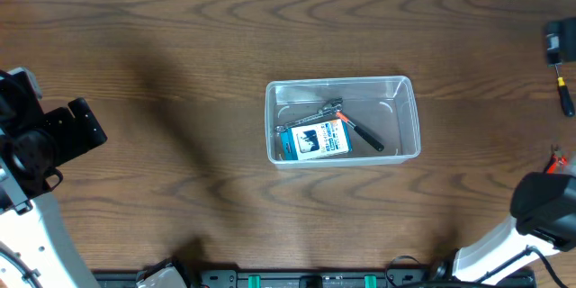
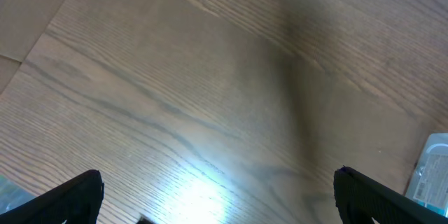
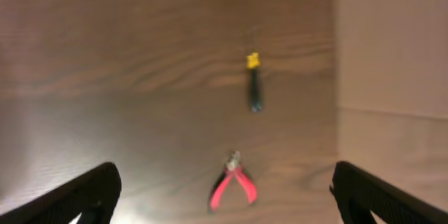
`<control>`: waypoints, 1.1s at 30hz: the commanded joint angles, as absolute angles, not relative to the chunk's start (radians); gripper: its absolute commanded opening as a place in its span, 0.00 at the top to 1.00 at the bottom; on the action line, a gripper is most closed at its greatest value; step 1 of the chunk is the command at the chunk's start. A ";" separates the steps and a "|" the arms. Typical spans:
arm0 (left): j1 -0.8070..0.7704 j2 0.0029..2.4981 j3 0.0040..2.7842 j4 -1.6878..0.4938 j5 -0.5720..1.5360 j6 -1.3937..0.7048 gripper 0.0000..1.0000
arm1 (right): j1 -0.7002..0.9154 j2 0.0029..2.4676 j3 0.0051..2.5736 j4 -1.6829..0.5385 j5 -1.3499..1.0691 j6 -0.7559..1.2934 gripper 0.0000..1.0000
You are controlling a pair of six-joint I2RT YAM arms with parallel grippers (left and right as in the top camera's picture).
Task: Pack container
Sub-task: 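Withdraw the right gripper toward the screwdriver and pliers at right, then position the right gripper above the yellow-and-black screwdriver handle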
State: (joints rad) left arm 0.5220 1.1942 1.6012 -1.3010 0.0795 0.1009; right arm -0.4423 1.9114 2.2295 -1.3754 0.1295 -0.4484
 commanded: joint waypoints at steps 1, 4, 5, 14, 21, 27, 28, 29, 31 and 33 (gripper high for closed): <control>0.527 1.197 1.612 -1.301 0.087 0.088 0.02 | -0.545 1.935 2.234 -1.322 0.070 -0.540 0.01; 0.527 1.197 1.612 -1.301 0.087 0.088 0.02 | -0.631 1.968 2.235 -1.293 -0.010 -0.540 0.01; 0.527 1.197 1.612 -1.301 0.087 0.089 0.02 | -0.656 1.982 2.235 -1.295 -0.054 -0.540 0.01; 0.527 1.197 1.612 -1.301 0.087 0.088 0.02 | -0.797 2.147 2.235 -1.399 -0.244 -0.541 0.01; 0.527 1.197 1.612 -1.301 0.087 0.088 0.02 | -0.788 2.281 2.235 -1.456 -0.120 -0.574 0.01; 0.527 1.197 1.612 -1.301 0.087 0.089 0.02 | -0.778 2.357 2.235 -1.446 -0.065 -0.574 0.01; 0.527 1.197 1.612 -1.301 0.087 0.089 0.02 | -0.778 2.365 2.234 -1.435 -0.050 -0.572 0.01; 0.527 1.197 1.612 -1.301 0.087 0.088 0.02 | -0.777 2.371 2.234 -1.414 -0.023 -0.554 0.01; 0.527 1.197 1.612 -1.301 0.087 0.089 0.02 | -0.775 2.375 2.234 -1.370 0.025 -0.508 0.01; 0.527 1.197 1.612 -1.301 0.087 0.089 0.02 | -0.770 2.375 2.235 -1.344 0.026 -0.510 0.01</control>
State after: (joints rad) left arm 0.5220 1.1942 1.6012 -1.3006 0.0795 0.1009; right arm -0.7830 2.3722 2.2299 -1.3621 -0.0280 -0.5407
